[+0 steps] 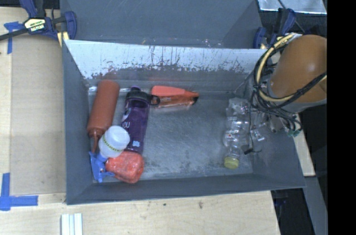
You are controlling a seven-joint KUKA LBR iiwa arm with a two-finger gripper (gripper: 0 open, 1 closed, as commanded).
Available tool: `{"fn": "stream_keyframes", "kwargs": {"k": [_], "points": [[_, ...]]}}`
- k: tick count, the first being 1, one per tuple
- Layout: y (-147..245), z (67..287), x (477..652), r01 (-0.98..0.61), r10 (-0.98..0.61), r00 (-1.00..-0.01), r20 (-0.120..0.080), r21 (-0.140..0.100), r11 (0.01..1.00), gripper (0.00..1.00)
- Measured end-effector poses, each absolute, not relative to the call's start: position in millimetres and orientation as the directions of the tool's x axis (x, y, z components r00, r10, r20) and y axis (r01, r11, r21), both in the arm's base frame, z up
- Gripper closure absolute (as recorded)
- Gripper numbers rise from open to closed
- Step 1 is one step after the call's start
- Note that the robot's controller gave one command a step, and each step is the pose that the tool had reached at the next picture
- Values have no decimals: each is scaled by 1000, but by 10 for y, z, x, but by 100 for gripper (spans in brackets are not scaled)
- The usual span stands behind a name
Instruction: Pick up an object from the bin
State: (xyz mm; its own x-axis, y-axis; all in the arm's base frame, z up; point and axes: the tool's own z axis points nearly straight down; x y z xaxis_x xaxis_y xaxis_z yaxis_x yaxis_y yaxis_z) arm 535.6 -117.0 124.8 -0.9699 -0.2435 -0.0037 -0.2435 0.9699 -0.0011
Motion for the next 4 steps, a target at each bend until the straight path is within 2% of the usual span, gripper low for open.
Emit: {"fn": "stream_keyframes", "kwargs": {"k": [1, 2, 4], "points": [[-1308, 681, 5158, -324, -324, -946, -4, 6, 946, 0], [-1398, 717, 5490, -269, -269, -963, -9, 27, 963, 100], [-1389, 736, 5487, -270, -270, -963, -8, 24, 963, 100]]}}
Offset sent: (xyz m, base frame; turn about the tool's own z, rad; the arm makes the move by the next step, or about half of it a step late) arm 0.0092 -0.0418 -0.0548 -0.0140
